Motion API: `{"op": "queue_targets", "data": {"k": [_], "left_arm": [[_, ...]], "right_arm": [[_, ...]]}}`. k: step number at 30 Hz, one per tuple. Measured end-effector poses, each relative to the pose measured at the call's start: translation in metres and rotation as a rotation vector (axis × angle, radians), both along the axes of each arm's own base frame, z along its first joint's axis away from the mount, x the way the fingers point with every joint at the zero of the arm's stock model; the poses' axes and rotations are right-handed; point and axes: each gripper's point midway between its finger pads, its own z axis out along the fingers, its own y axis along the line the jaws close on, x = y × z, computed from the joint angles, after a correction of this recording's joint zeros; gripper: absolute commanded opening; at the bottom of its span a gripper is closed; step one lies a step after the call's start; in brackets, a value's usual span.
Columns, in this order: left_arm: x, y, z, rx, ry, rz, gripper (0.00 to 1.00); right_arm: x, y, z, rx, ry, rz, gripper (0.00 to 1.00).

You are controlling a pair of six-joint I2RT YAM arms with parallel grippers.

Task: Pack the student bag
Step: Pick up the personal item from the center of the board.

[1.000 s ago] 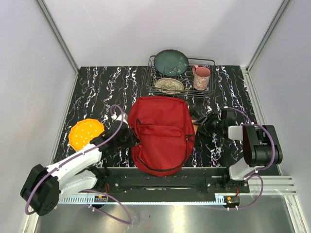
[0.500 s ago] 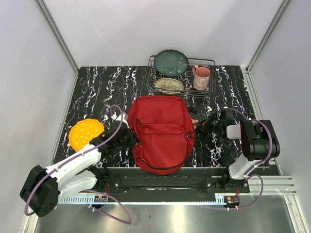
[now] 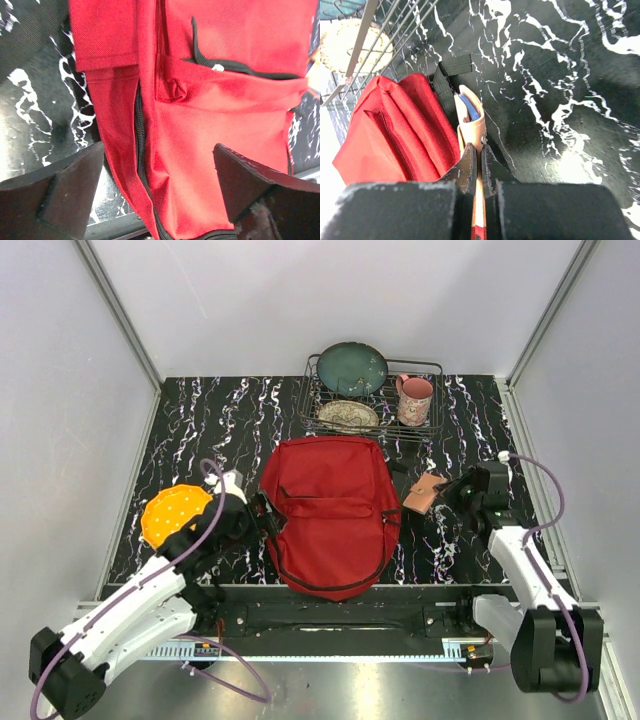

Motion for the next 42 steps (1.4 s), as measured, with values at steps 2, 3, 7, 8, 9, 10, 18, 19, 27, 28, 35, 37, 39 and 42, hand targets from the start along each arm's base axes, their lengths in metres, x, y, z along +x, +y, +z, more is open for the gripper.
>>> {"op": "queue_targets", "data": {"k": [2, 3, 7, 8, 9, 10, 18, 19, 27, 28, 35, 37, 39, 42], "left_arm": [[0.001, 0.009, 0.016, 0.002, -0.048, 0.029, 0.99], [0.002, 0.013, 0.028, -0.002, -0.084, 0.047, 0.99], [0.003, 0.024, 0.062, -0.017, -0.173, 0.078, 0.99], [0.003, 0.026, 0.068, -0.020, -0.186, 0.082, 0.99], [0.003, 0.027, 0.074, -0.025, -0.199, 0.083, 0.99], [0.002, 0.027, 0.077, -0.027, -0.205, 0.083, 0.99], [-0.001, 0.022, 0.085, -0.037, -0.230, 0.033, 0.99], [0.000, 0.019, 0.089, -0.047, -0.241, 0.016, 0.99], [0.015, -0.027, 0.125, -0.144, -0.306, -0.147, 0.99], [0.016, -0.032, 0.125, -0.155, -0.306, -0.164, 0.99], [0.018, -0.069, 0.151, -0.304, -0.354, -0.290, 0.99], [0.019, -0.079, 0.157, -0.344, -0.360, -0.320, 0.99], [0.022, -0.091, 0.160, -0.384, -0.361, -0.353, 0.99], [0.026, -0.107, 0.158, -0.425, -0.342, -0.395, 0.99]], "right_arm": [[-0.007, -0.008, 0.010, -0.036, -0.003, -0.028, 0.00], [-0.012, -0.012, 0.015, -0.052, -0.003, -0.042, 0.00], [-0.024, -0.019, 0.034, -0.089, -0.024, -0.066, 0.00], [-0.027, -0.020, 0.040, -0.094, -0.033, -0.069, 0.00], [-0.030, -0.021, 0.048, -0.099, -0.046, -0.070, 0.00], [-0.032, -0.021, 0.057, -0.101, -0.064, -0.069, 0.00], [-0.041, 0.004, 0.131, -0.028, -0.236, 0.057, 0.00], [-0.042, 0.010, 0.137, -0.010, -0.251, 0.089, 0.00], [-0.048, 0.068, 0.162, 0.181, -0.306, 0.424, 0.00], [-0.050, 0.072, 0.162, 0.200, -0.301, 0.454, 0.00], [-0.060, 0.093, 0.180, 0.282, -0.359, 0.602, 0.00], [-0.061, 0.100, 0.181, 0.297, -0.360, 0.642, 0.00], [-0.064, 0.113, 0.178, 0.314, -0.344, 0.695, 0.00], [-0.072, 0.135, 0.170, 0.336, -0.305, 0.778, 0.00]]}}
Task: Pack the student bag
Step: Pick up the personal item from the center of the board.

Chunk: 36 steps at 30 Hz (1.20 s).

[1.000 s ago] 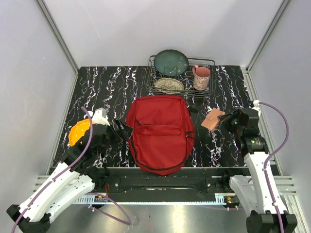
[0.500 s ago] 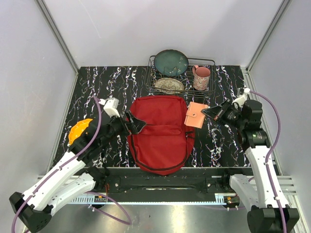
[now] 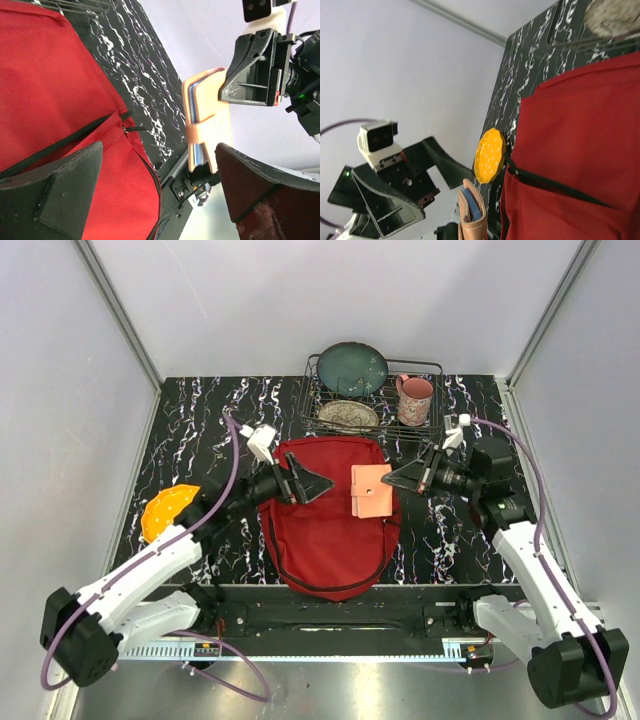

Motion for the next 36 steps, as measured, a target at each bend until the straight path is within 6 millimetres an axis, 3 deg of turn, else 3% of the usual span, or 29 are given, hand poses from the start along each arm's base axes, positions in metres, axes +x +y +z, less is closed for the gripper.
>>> {"op": "queue_targets", "data": {"k": [3, 12, 18, 22, 30, 33, 36], "left_arm": [[0.001, -0.013, -0.005, -0.016, 0.022, -0.040, 0.99], [-0.006, -0.042, -0.002, -0.074, 0.022, -0.123, 0.99], [-0.005, -0.055, -0.012, -0.074, 0.052, -0.150, 0.97], [-0.003, -0.058, -0.012, -0.079, 0.056, -0.152, 0.77], [0.000, -0.062, -0.004, -0.099, 0.042, -0.157, 0.14], [0.000, -0.063, -0.005, -0.098, 0.046, -0.162, 0.00], [-0.001, -0.063, -0.007, -0.091, 0.048, -0.164, 0.00]], "right_arm": [[-0.006, 0.014, -0.006, 0.006, 0.011, 0.052, 0.00], [-0.003, 0.025, -0.008, 0.048, 0.016, 0.084, 0.00], [-0.009, 0.032, -0.006, 0.064, 0.018, 0.136, 0.00], [-0.010, 0.035, -0.007, 0.068, 0.023, 0.158, 0.00], [-0.016, 0.043, -0.017, 0.060, 0.051, 0.226, 0.00], [-0.016, 0.043, -0.021, 0.042, 0.047, 0.240, 0.00], [-0.015, 0.043, -0.022, 0.018, 0.049, 0.252, 0.04]]}}
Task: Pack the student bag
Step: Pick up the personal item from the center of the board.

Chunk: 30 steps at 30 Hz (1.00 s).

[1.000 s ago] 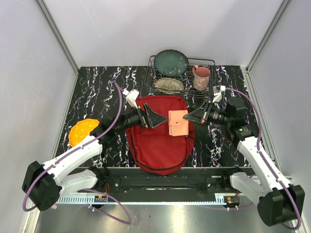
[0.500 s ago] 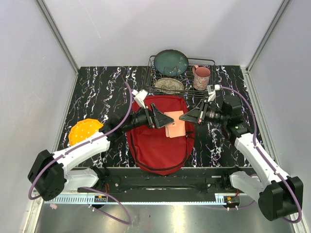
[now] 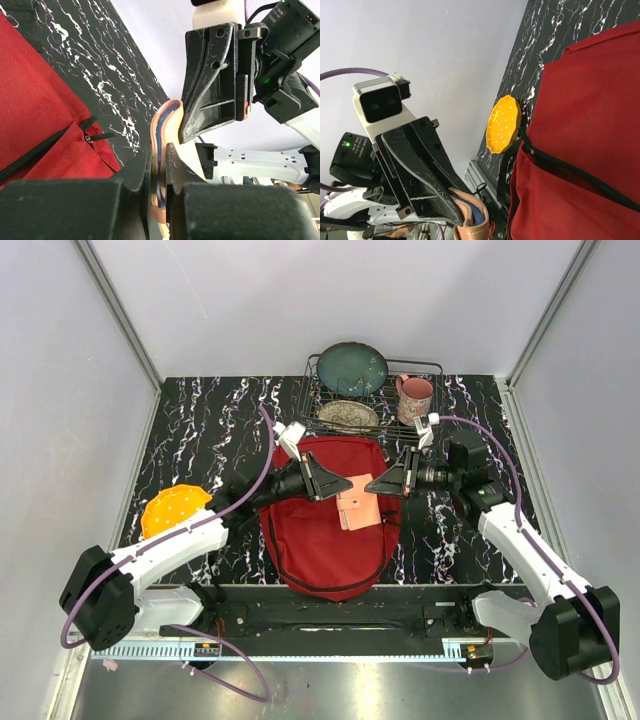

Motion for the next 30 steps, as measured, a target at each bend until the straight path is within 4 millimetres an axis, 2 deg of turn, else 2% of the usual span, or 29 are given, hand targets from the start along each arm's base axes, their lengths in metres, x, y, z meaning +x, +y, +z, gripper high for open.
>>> {"op": "queue_targets", "data": {"k": [1, 2, 3, 5, 7, 10, 16, 20, 23, 27, 30], "left_arm": [[0.000, 0.000, 0.000, 0.000, -0.001, 0.000, 0.00], [0.000, 0.000, 0.000, -0.001, -0.001, 0.000, 0.00], [0.000, 0.000, 0.001, -0.001, -0.003, 0.001, 0.00], [0.001, 0.001, 0.001, -0.001, -0.003, 0.008, 0.00], [0.001, 0.003, 0.000, 0.006, -0.001, 0.016, 0.00], [-0.001, 0.011, -0.004, 0.020, 0.002, 0.047, 0.00], [0.000, 0.046, -0.013, 0.051, 0.012, 0.213, 0.00], [0.000, 0.084, -0.004, -0.005, -0.006, 0.385, 0.00], [0.001, 0.110, 0.008, -0.079, -0.025, 0.498, 0.00], [0.004, 0.124, 0.024, -0.163, -0.027, 0.573, 0.00], [0.006, 0.124, 0.021, -0.183, -0.006, 0.583, 0.00]], "right_arm": [[0.000, 0.000, 0.000, -0.006, -0.001, 0.004, 0.07], [0.000, 0.000, 0.001, -0.013, -0.003, 0.009, 0.16], [0.001, 0.000, 0.002, -0.019, -0.008, 0.013, 0.30], [0.002, 0.001, 0.003, -0.024, -0.013, 0.020, 0.42], [0.003, 0.002, 0.002, -0.027, -0.014, 0.024, 0.68], [0.007, 0.003, 0.000, -0.032, -0.002, 0.006, 0.80], [0.016, -0.005, -0.008, -0.062, 0.008, -0.112, 0.86], [0.002, -0.012, -0.023, -0.041, 0.054, -0.175, 0.87], [-0.009, -0.011, -0.034, -0.005, 0.099, -0.201, 0.88], [-0.020, 0.002, -0.038, 0.028, 0.132, -0.203, 0.89], [-0.023, 0.016, -0.028, 0.071, 0.116, -0.192, 0.89]]}}
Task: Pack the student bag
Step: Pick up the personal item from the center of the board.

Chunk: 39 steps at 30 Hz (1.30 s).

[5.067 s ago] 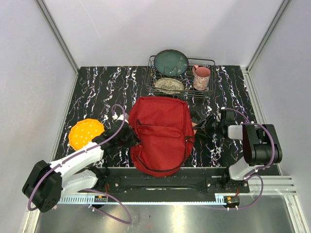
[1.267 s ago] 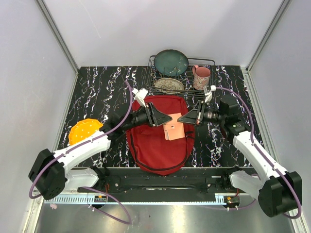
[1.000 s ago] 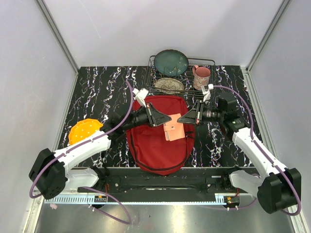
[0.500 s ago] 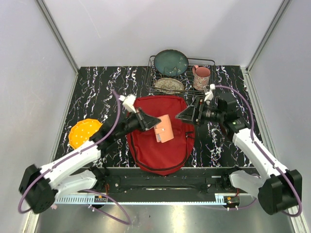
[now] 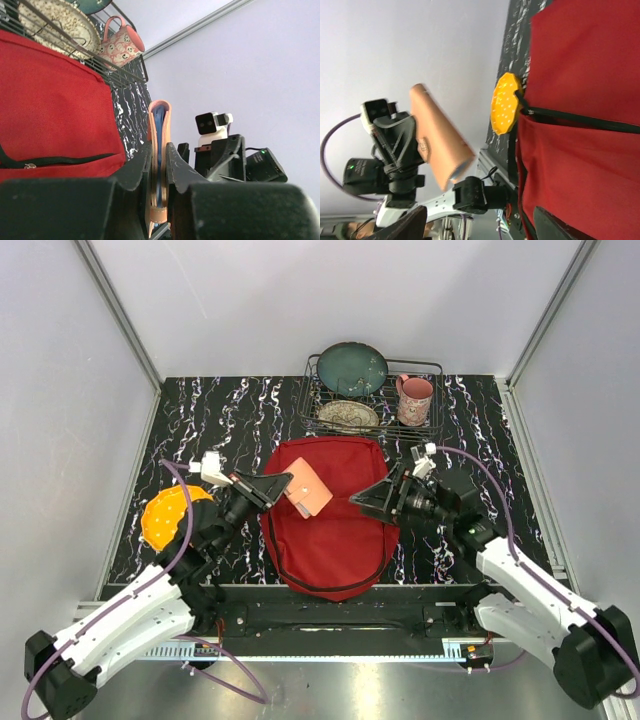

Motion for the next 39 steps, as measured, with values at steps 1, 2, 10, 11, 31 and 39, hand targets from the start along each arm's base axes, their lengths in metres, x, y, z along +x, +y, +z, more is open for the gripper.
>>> {"op": "queue_targets", "data": {"k": [1, 2, 10, 11, 31, 39], "left_arm": [[0.001, -0.001, -0.002, -0.005, 0.007, 0.000, 0.00], [0.002, -0.002, -0.005, -0.008, 0.015, -0.002, 0.00], [0.004, -0.014, -0.021, -0.031, 0.047, -0.037, 0.00], [0.004, -0.015, -0.019, -0.036, 0.041, -0.042, 0.00], [0.005, -0.026, 0.006, -0.102, -0.048, -0.101, 0.00], [0.003, -0.026, -0.001, -0.121, -0.038, -0.110, 0.00]], "right_arm": [[0.000, 0.006, 0.005, 0.018, -0.012, 0.005, 0.89], [0.000, 0.011, 0.008, 0.034, -0.020, 0.007, 0.89], [0.002, 0.048, 0.016, 0.109, -0.025, -0.002, 0.89], [0.003, 0.050, 0.016, 0.114, -0.022, -0.008, 0.89], [0.012, 0.084, 0.016, 0.204, -0.011, 0.015, 0.59], [0.002, 0.088, 0.035, 0.263, -0.073, 0.066, 0.24]]}}
